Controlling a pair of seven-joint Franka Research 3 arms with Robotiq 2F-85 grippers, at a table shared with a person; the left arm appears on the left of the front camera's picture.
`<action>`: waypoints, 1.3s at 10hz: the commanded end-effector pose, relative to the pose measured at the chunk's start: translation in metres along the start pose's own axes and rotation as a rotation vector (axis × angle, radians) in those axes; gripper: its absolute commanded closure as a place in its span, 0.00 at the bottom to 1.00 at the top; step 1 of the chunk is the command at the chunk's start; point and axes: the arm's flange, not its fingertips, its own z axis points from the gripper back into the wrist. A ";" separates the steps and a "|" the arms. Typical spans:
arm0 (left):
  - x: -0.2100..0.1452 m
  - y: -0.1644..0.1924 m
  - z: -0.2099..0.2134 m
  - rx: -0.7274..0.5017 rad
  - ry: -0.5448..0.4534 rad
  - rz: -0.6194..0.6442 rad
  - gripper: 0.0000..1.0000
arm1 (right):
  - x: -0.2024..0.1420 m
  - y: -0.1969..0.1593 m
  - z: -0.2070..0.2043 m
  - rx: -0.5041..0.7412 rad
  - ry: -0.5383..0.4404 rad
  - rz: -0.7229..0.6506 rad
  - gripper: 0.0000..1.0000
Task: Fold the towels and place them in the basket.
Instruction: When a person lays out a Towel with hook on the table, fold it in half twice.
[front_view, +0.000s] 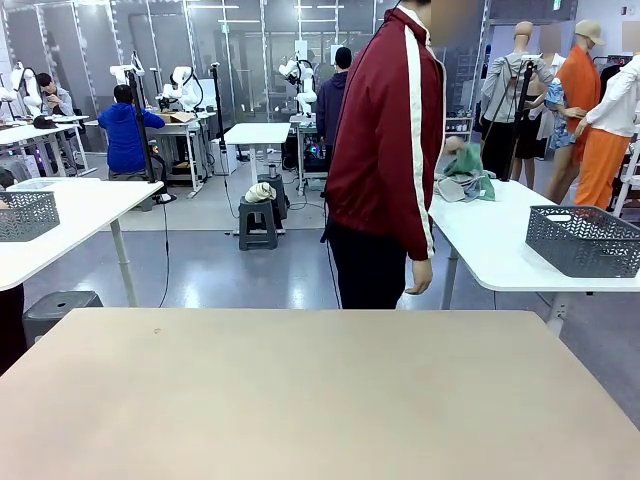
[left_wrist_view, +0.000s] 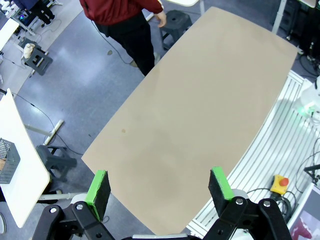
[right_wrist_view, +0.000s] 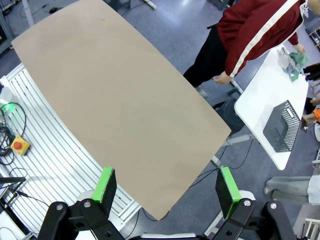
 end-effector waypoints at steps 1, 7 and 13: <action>-0.002 -0.001 0.001 0.002 -0.005 0.000 0.00 | -0.001 0.000 0.002 -0.002 -0.004 0.001 0.00; -0.002 -0.001 0.001 0.002 -0.005 0.000 0.00 | -0.001 0.000 0.002 -0.002 -0.004 0.001 0.00; -0.002 -0.001 0.001 0.002 -0.005 0.000 0.00 | -0.001 0.000 0.002 -0.002 -0.004 0.001 0.00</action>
